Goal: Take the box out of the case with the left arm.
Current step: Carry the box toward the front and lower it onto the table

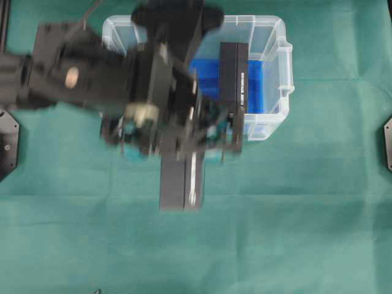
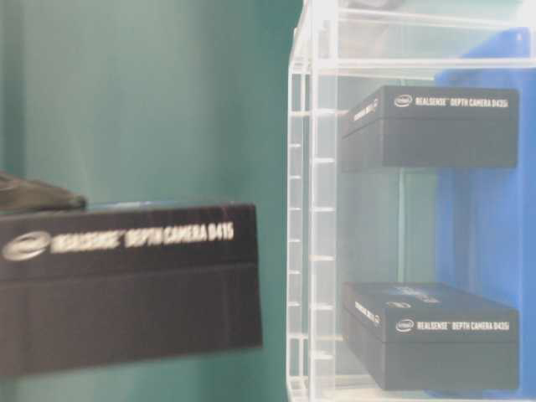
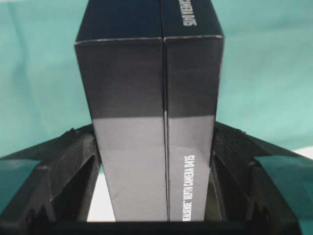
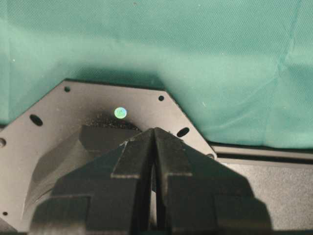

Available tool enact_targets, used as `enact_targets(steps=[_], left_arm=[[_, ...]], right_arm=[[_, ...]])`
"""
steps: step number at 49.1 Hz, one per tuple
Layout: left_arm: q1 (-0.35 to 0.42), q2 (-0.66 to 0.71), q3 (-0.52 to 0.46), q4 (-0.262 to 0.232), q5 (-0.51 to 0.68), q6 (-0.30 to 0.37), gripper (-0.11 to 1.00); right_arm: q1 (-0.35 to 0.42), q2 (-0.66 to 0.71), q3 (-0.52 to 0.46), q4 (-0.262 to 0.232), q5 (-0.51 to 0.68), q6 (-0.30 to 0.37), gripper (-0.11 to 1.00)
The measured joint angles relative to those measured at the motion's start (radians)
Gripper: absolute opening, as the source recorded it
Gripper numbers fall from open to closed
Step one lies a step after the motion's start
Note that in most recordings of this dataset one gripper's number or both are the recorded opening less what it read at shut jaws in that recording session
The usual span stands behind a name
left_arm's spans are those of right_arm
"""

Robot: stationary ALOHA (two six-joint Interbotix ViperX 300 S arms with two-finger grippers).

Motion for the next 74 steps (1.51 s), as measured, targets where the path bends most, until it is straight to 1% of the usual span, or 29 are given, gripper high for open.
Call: enact_targets(steps=[5,11,18,24,32,36,40,44,53,59,64,67,70,74], left_arm=[[-0.051,0.000,0.000,-0.002,0.000,-0.057,0.61],[-0.092,0.000,0.000,-0.002,0.000,-0.117,0.61],[-0.107,0.000,0.006,0.003,-0.003,-0.123,0.61],[-0.106,0.000,0.026,0.023,-0.006,-0.123,0.61],[-0.097,-0.014,0.114,0.035,-0.048,-0.124,0.61],[-0.087,-0.026,0.176,0.037,-0.103,-0.124,0.61],[-0.078,-0.046,0.256,0.037,-0.190,-0.127,0.61],[-0.066,-0.069,0.359,0.035,-0.304,-0.132,0.61],[-0.049,-0.117,0.561,0.035,-0.469,-0.184,0.61],[-0.043,-0.126,0.680,0.034,-0.589,-0.196,0.61],[-0.040,-0.124,0.753,0.031,-0.718,-0.196,0.61],[-0.038,-0.117,0.778,0.031,-0.773,-0.195,0.61],[-0.035,-0.107,0.787,0.029,-0.802,-0.187,0.61],[-0.028,-0.104,0.793,0.029,-0.813,-0.167,0.61]], right_arm=[[0.000,0.000,0.000,0.000,0.002,0.002,-0.01],[0.000,0.000,0.000,0.000,0.000,0.002,-0.01],[0.000,-0.002,0.000,0.000,0.000,0.002,-0.01],[0.000,0.000,0.000,0.000,0.000,0.002,-0.01],[0.000,0.000,0.000,0.000,0.000,0.002,-0.01],[0.000,0.000,0.000,0.000,0.000,0.002,-0.01],[0.000,0.000,0.000,0.000,0.000,0.002,-0.01],[0.000,0.000,0.000,0.000,0.000,0.002,-0.01],[0.000,0.000,0.000,0.000,0.000,0.002,-0.01],[0.000,0.000,0.000,0.000,0.002,0.002,-0.01],[0.000,-0.002,0.000,0.000,0.000,0.002,-0.01],[0.000,0.000,0.000,0.000,0.002,0.002,-0.01],[-0.002,0.000,0.000,0.000,0.000,0.000,-0.01],[0.000,-0.002,0.000,0.000,0.000,0.000,-0.01]])
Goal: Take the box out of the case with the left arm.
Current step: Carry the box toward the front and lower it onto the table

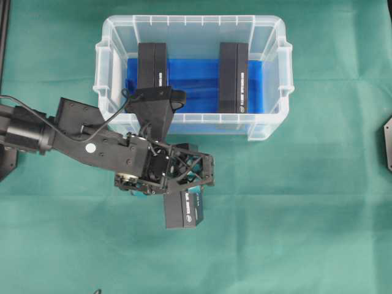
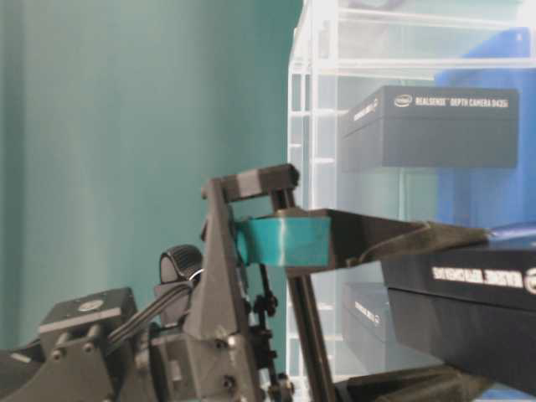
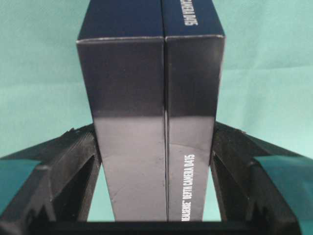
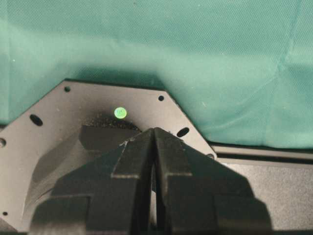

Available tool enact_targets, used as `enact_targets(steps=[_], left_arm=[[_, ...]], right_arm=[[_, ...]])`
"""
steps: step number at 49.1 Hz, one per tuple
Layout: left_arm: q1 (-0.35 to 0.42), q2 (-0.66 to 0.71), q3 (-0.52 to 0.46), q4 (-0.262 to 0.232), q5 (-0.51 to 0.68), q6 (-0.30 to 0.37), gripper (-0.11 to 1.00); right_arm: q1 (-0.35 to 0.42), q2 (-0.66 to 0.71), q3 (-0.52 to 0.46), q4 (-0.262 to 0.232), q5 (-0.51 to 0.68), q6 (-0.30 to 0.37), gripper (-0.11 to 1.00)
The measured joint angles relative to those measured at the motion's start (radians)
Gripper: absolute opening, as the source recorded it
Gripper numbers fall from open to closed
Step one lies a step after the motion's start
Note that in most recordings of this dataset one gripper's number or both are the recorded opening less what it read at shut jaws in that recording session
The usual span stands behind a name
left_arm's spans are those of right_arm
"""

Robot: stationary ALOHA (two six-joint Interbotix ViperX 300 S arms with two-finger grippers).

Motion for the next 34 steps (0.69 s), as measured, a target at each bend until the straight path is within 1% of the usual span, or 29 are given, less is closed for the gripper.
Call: enact_targets(steps=[5,18,25,34], left_arm=[[0.009,0.002,0.005,-0.003,0.000,0.031,0.61],[0.035,0.017,0.003,-0.035,-0.008,0.100,0.61],[0.038,0.017,0.005,-0.054,-0.011,0.120,0.61],[0.044,0.017,0.005,-0.081,-0.021,0.127,0.61]], right_arm=[[0.000,0.000,0.000,0.000,0.000,0.002,-0.01],[0.000,0.000,0.000,0.000,0.000,0.002,-0.01],[0.000,0.000,0.000,0.000,0.000,0.000,-0.01],[0.000,0.000,0.000,0.000,0.002,0.002,-0.01]])
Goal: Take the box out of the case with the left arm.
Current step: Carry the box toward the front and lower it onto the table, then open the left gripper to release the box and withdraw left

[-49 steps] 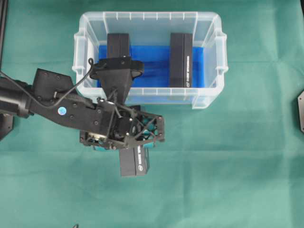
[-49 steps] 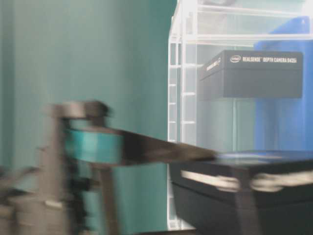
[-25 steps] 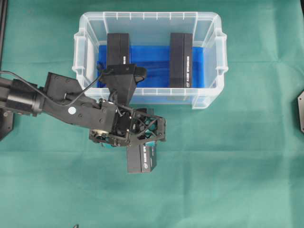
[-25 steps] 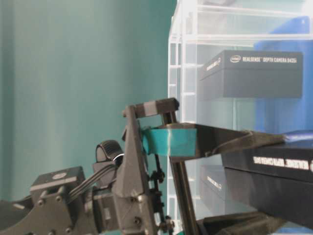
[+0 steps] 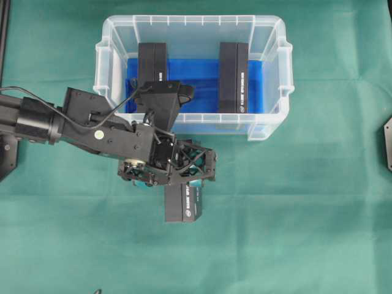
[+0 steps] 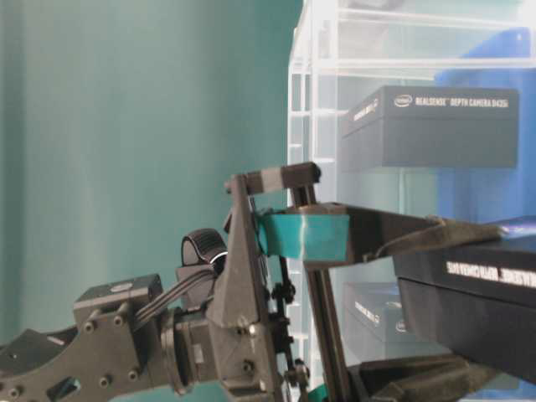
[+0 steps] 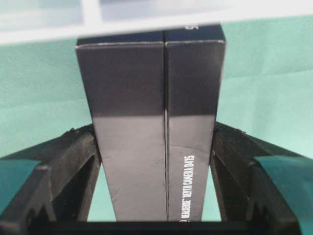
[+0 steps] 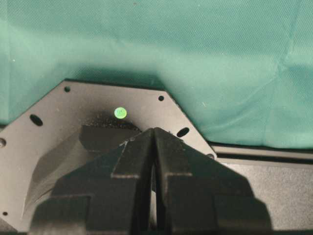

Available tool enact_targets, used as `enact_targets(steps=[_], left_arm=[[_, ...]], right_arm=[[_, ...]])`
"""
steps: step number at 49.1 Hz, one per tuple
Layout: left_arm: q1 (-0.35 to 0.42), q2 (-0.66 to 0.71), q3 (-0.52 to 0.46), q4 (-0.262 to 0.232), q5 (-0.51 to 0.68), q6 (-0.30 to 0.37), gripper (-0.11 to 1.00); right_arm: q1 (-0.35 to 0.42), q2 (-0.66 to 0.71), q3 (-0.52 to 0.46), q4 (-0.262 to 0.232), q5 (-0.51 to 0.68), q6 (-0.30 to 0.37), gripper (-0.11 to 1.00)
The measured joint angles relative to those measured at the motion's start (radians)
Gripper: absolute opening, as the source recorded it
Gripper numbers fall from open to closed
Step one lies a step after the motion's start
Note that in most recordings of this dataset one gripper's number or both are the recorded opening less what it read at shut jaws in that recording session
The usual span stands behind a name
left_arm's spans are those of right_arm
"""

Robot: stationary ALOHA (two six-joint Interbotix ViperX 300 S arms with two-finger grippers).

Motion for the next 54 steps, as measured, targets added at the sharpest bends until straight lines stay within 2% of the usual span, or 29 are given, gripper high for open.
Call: enact_targets(steps=[7,12,15,41,54], left_arm=[[0.006,0.000,-0.011,-0.028,-0.003,0.000,0.64],[0.008,0.000,-0.021,-0.029,-0.005,0.000,0.88],[0.011,0.000,-0.028,-0.031,-0.008,0.002,0.97],[0.014,-0.002,-0.044,-0.031,-0.009,0.002,0.94],[0.021,-0.044,-0.107,-0.020,0.078,0.002,0.94]], right_arm=[[0.000,0.002,0.000,0.000,-0.002,-0.002,-0.01],[0.000,0.000,0.000,0.000,-0.002,0.000,-0.01],[0.000,0.000,0.000,0.000,0.000,0.000,-0.01],[0.000,0.000,0.000,-0.002,-0.002,0.000,-0.01],[0.000,0.000,0.000,0.000,-0.002,0.000,-0.01]])
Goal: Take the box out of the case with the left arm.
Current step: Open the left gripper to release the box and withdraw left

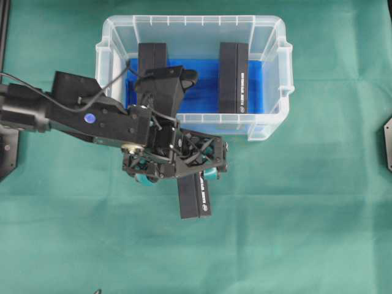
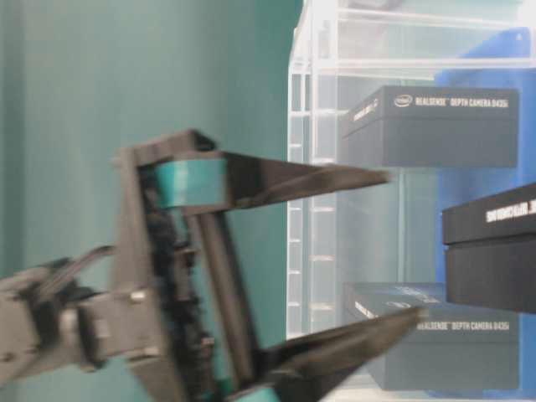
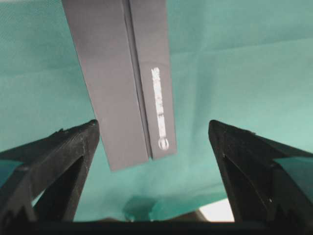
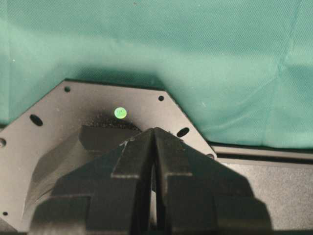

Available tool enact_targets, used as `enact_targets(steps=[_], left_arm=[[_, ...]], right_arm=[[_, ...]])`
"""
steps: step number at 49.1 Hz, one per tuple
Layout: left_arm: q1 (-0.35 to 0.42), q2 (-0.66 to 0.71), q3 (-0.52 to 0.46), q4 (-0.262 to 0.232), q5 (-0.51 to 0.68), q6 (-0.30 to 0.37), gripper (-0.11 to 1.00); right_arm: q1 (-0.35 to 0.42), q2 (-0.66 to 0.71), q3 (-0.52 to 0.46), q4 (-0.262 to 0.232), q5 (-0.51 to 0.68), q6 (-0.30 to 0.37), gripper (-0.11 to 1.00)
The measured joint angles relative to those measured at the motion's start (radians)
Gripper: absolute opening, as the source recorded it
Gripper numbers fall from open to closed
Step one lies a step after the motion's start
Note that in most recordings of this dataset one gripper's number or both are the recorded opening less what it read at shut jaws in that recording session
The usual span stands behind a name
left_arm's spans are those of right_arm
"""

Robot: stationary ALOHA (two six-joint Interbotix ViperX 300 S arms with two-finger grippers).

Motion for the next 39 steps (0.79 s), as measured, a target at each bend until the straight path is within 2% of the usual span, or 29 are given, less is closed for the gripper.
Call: enact_targets(steps=[18,39], left_arm=[[0.000,-0.012,-0.160,0.044,0.227,0.034,0.94],[-0.002,-0.032,-0.155,0.049,0.249,0.035,0.94]], right_arm=[[0.000,0.000,0.000,0.000,0.000,0.000,-0.01],[0.000,0.000,0.000,0.000,0.000,0.000,-0.01]])
